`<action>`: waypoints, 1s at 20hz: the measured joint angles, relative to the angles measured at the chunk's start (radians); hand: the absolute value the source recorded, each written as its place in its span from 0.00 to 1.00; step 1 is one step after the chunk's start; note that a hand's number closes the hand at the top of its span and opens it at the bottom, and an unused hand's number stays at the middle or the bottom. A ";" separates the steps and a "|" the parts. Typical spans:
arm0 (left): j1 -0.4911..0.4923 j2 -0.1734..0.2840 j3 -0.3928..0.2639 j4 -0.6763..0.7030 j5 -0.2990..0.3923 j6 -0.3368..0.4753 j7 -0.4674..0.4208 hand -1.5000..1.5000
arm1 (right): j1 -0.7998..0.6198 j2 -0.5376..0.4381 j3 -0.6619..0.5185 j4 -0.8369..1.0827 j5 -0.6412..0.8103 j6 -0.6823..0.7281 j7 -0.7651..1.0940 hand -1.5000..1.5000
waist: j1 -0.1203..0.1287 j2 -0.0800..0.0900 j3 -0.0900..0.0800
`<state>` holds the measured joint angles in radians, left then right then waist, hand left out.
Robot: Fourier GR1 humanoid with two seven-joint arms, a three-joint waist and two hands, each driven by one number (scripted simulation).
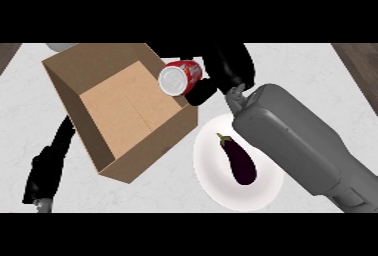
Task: Pick the can from the plate and place it in the cardboard box
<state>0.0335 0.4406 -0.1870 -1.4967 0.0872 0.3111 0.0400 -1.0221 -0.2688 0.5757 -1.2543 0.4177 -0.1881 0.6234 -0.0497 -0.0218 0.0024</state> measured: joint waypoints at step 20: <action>-0.068 -0.053 0.004 -0.018 -0.067 -0.058 0.040 0.50 | -0.230 0.251 -0.078 0.241 0.056 -0.017 0.073 1.00 | 0.081 0.027 -0.004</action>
<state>-0.0349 0.3871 -0.1833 -1.5149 0.0200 0.2535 0.0796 -1.2526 -0.0176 0.4972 -1.0132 0.4741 -0.2054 0.6963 0.0309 0.0056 -0.0012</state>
